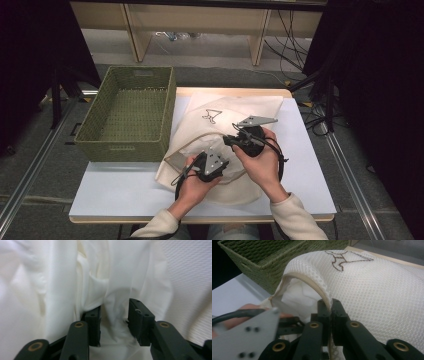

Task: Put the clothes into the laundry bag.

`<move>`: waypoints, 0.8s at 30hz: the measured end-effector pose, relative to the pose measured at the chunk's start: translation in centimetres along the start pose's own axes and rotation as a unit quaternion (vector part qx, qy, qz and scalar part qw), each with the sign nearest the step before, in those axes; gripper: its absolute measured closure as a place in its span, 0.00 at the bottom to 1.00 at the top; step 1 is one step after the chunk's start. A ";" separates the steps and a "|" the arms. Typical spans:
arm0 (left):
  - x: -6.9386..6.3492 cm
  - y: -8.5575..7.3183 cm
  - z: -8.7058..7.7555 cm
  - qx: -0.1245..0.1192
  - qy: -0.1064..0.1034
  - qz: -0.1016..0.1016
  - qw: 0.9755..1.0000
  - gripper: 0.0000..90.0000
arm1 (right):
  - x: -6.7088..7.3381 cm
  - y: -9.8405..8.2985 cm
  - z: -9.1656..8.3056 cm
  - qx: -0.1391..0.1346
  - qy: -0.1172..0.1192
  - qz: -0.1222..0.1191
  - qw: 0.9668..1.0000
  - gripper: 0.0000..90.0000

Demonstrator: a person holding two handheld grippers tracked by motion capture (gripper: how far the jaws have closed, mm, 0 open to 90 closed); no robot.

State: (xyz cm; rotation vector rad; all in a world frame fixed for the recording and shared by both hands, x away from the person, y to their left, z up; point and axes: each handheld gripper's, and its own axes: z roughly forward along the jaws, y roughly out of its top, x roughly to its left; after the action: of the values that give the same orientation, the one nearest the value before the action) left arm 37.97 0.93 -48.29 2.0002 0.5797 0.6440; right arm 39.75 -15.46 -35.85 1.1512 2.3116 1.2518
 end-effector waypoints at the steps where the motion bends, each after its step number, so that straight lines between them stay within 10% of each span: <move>1: -0.2 -0.1 -0.5 -0.010 -0.004 -0.006 1.000 0.66 | 0.0 0.0 0.0 -0.001 -0.004 0.001 1.000 0.97; 7: 0.0 -0.5 -4.1 -0.025 0.009 0.002 1.000 0.64 | 0.1 0.0 0.0 0.004 -0.004 -0.002 1.000 0.97; 11: 0.8 -0.8 -6.0 -0.044 0.023 -0.034 0.998 0.61 | 0.2 0.0 -0.1 0.003 -0.007 -0.010 1.000 0.97; 18: 0.6 -0.8 -6.5 -0.044 0.010 -0.036 0.998 0.60 | 0.3 0.0 -0.1 -0.001 -0.004 -0.007 1.000 0.97; 24: 1.8 -1.1 -7.1 -0.037 0.057 -0.057 0.996 0.52 | 0.3 0.0 -0.1 0.004 -0.004 -0.008 1.000 0.97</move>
State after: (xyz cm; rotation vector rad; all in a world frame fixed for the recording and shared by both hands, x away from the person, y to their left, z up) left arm 34.63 7.06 -45.75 1.8555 0.7242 0.7031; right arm 39.53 -15.32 -35.74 1.1359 2.3173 1.2297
